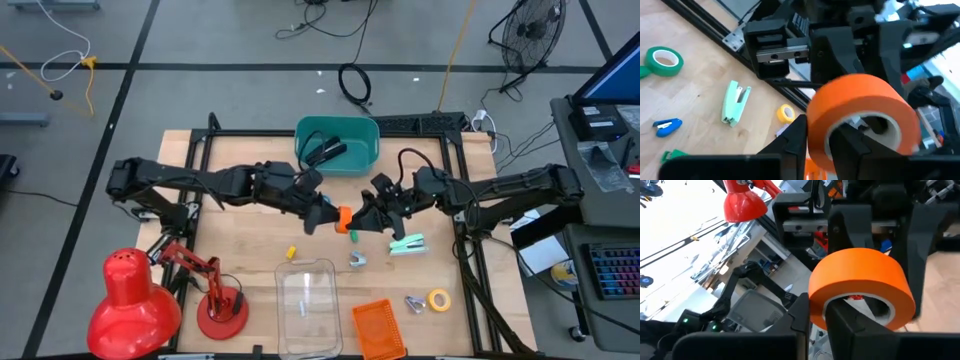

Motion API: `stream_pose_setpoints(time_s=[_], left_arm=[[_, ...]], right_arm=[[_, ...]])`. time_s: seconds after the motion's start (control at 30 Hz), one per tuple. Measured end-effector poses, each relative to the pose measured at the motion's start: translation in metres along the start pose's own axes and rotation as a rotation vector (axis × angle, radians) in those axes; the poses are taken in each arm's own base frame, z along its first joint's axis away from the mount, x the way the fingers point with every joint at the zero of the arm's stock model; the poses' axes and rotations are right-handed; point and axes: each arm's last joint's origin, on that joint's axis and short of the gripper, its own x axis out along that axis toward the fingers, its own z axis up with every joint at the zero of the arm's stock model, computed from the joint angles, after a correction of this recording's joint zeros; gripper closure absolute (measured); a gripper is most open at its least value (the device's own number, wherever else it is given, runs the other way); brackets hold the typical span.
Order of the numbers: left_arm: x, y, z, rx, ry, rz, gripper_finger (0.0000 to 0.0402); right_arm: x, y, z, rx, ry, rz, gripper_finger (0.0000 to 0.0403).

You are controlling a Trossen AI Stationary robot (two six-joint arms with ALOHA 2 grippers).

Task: Pick and place Stapler, Stapler remover, tape
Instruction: Put the orange tape into the transparent bin

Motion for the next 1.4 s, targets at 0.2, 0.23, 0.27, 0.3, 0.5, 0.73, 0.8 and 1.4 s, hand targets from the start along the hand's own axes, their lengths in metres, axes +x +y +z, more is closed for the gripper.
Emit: stream_pose_setpoints(time_s=[0.2,0.23,0.27,0.3,0.5,0.73,0.8,1.4], left_arm=[[-0.031,-0.011,0.009,0.034,-0.032,0.046,0.0297],[-0.038,-0.010,0.010,0.027,-0.039,0.093,0.0295],[-0.046,-0.009,0.010,0.021,-0.045,0.151,0.0293],[-0.054,-0.007,0.010,0.016,-0.049,0.212,0.0293],[-0.101,0.006,0.003,-0.022,0.002,0.547,0.0292],[-0.125,0.020,-0.012,-0.041,0.181,0.756,0.0291],[-0.129,0.022,-0.018,-0.038,0.236,0.799,0.0291],[-0.152,0.012,-0.058,0.075,0.493,1.070,0.0291]], right_arm=[[0.002,0.005,-0.006,0.026,0.041,0.020,0.0364],[0.002,0.006,-0.008,0.032,0.048,0.026,0.0366],[0.003,0.007,-0.009,0.039,0.062,0.039,0.0369],[0.003,0.008,-0.011,0.050,0.088,0.059,0.0371],[0.006,0.012,-0.035,0.166,0.255,0.015,0.0372],[0.029,0.031,-0.056,0.158,0.202,-0.219,0.0372],[0.046,0.037,-0.056,0.143,0.170,-0.257,0.0372],[0.179,0.010,-0.099,0.251,0.346,-0.704,0.0372]])
